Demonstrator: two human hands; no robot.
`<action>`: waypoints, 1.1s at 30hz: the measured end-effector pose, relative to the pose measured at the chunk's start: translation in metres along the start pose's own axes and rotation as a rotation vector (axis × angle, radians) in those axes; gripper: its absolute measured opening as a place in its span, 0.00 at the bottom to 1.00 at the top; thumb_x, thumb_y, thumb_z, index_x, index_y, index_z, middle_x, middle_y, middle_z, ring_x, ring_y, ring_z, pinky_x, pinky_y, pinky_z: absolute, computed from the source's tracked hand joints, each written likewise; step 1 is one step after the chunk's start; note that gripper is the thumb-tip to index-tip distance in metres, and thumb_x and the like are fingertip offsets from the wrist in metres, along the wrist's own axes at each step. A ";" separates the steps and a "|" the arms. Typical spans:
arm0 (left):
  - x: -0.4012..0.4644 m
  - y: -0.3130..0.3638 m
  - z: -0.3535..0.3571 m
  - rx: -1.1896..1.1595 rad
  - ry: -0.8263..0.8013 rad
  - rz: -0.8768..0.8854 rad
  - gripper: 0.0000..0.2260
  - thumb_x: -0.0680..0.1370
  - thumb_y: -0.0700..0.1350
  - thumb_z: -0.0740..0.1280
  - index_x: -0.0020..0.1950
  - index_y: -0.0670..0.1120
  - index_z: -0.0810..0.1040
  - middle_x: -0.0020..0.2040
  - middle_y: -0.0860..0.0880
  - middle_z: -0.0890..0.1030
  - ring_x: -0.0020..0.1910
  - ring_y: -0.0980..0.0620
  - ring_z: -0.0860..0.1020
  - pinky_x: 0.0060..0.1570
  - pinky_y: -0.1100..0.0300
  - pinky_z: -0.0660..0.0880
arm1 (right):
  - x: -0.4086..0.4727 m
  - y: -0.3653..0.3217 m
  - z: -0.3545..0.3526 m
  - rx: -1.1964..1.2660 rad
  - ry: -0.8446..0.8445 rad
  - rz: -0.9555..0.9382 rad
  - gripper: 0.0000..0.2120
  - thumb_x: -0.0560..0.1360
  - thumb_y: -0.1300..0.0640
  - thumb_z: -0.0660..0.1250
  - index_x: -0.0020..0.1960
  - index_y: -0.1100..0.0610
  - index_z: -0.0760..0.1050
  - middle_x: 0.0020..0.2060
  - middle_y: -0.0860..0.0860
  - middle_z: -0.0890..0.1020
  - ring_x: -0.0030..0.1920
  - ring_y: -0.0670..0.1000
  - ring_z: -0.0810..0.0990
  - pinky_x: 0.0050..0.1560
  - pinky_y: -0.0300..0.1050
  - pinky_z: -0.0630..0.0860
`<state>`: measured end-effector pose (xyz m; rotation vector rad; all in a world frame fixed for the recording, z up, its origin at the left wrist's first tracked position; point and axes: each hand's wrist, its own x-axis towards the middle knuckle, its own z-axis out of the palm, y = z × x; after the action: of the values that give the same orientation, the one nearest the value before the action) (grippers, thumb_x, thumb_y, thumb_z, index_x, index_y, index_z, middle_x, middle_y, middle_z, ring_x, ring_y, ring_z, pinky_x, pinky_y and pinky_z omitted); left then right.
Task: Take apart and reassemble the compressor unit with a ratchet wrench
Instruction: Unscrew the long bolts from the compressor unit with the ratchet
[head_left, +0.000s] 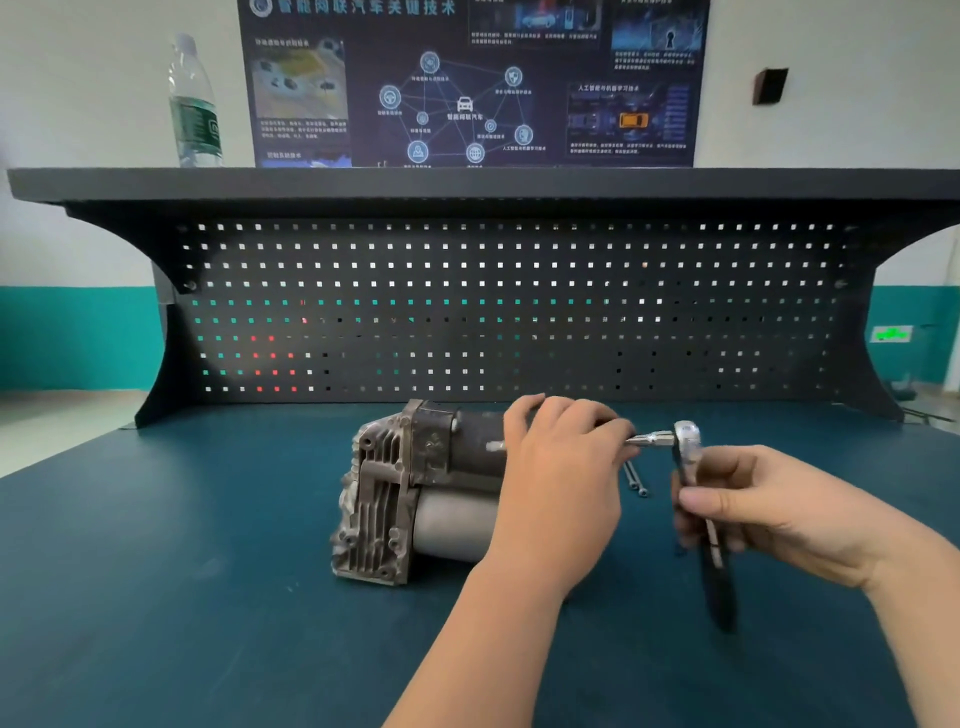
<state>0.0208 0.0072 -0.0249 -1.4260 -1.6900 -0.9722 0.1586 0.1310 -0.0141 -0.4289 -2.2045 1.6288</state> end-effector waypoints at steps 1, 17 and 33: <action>0.001 0.004 0.000 0.017 0.034 0.053 0.02 0.72 0.43 0.69 0.43 0.48 0.82 0.41 0.55 0.80 0.41 0.51 0.77 0.58 0.55 0.61 | 0.000 0.001 -0.002 -0.088 0.049 -0.033 0.17 0.54 0.49 0.81 0.39 0.54 0.82 0.35 0.54 0.83 0.38 0.50 0.81 0.30 0.36 0.72; -0.010 -0.008 0.009 -0.045 0.228 0.173 0.09 0.67 0.34 0.75 0.44 0.45 0.84 0.40 0.54 0.83 0.37 0.50 0.78 0.49 0.60 0.65 | 0.009 -0.001 0.022 0.268 0.243 0.479 0.19 0.73 0.44 0.67 0.40 0.60 0.72 0.29 0.54 0.70 0.19 0.47 0.69 0.17 0.32 0.66; -0.012 -0.017 0.011 -0.035 0.130 0.102 0.05 0.69 0.34 0.72 0.40 0.43 0.82 0.37 0.51 0.80 0.37 0.47 0.75 0.43 0.58 0.66 | 0.033 0.000 0.041 0.442 0.410 -0.024 0.15 0.81 0.51 0.59 0.47 0.64 0.73 0.21 0.52 0.67 0.15 0.45 0.59 0.18 0.31 0.54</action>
<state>0.0046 0.0097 -0.0426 -1.4255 -1.4982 -1.0190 0.1106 0.1109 -0.0217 -0.5451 -1.5003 1.7644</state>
